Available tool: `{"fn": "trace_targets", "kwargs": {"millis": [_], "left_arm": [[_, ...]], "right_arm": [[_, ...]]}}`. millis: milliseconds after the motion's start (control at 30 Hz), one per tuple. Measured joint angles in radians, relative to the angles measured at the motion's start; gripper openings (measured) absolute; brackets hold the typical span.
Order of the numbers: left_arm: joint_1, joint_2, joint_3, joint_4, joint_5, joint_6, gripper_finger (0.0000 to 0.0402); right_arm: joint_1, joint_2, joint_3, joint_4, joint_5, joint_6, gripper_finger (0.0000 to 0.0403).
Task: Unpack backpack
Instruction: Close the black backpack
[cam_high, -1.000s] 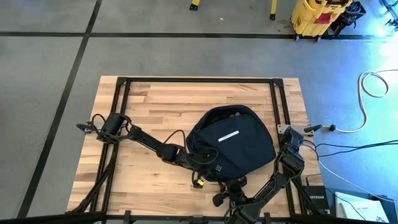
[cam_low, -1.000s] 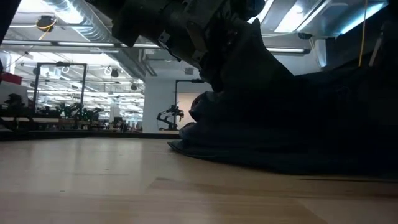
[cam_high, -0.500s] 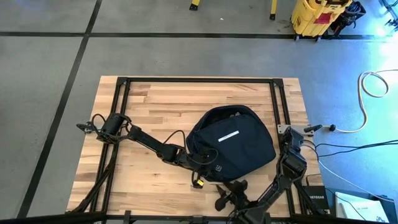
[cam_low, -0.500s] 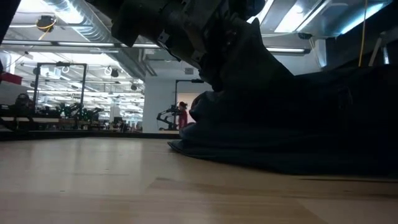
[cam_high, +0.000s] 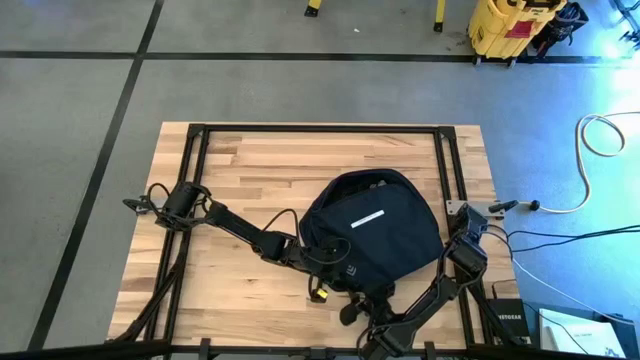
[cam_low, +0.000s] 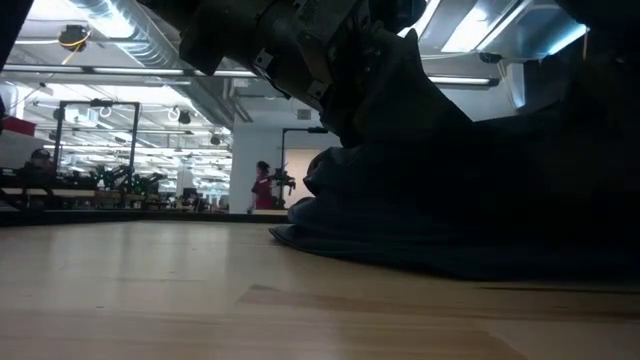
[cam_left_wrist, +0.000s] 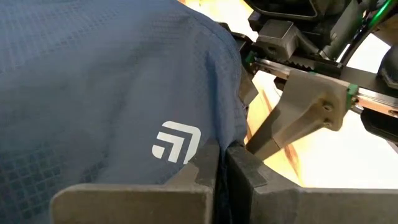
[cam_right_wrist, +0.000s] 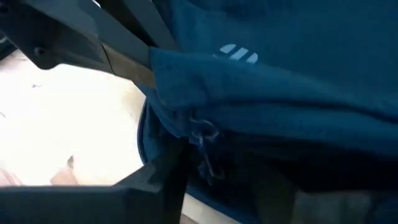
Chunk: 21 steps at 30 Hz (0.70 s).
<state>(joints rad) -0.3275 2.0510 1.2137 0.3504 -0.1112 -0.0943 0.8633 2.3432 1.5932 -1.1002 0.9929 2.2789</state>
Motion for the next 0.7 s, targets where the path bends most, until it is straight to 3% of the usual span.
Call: {"fn": "trace_targets", "kwargs": {"millis": [267,533,700], "left_arm": [[-0.001,0.000,0.000,-0.002,0.000,0.010,0.0000],[-0.001,0.000,0.000,-0.003,0.005,0.012,0.0000],[-0.007,0.000,0.000,-0.003,0.006,0.019,0.0000]], "right_arm": [[0.042,0.000,0.003,-0.017,0.000,-0.066,0.0010],[0.055,0.000,0.033,-0.064,0.002,-0.113,0.0001],[0.067,0.000,0.091,-0.188,-0.010,-0.115,0.0000]]}}
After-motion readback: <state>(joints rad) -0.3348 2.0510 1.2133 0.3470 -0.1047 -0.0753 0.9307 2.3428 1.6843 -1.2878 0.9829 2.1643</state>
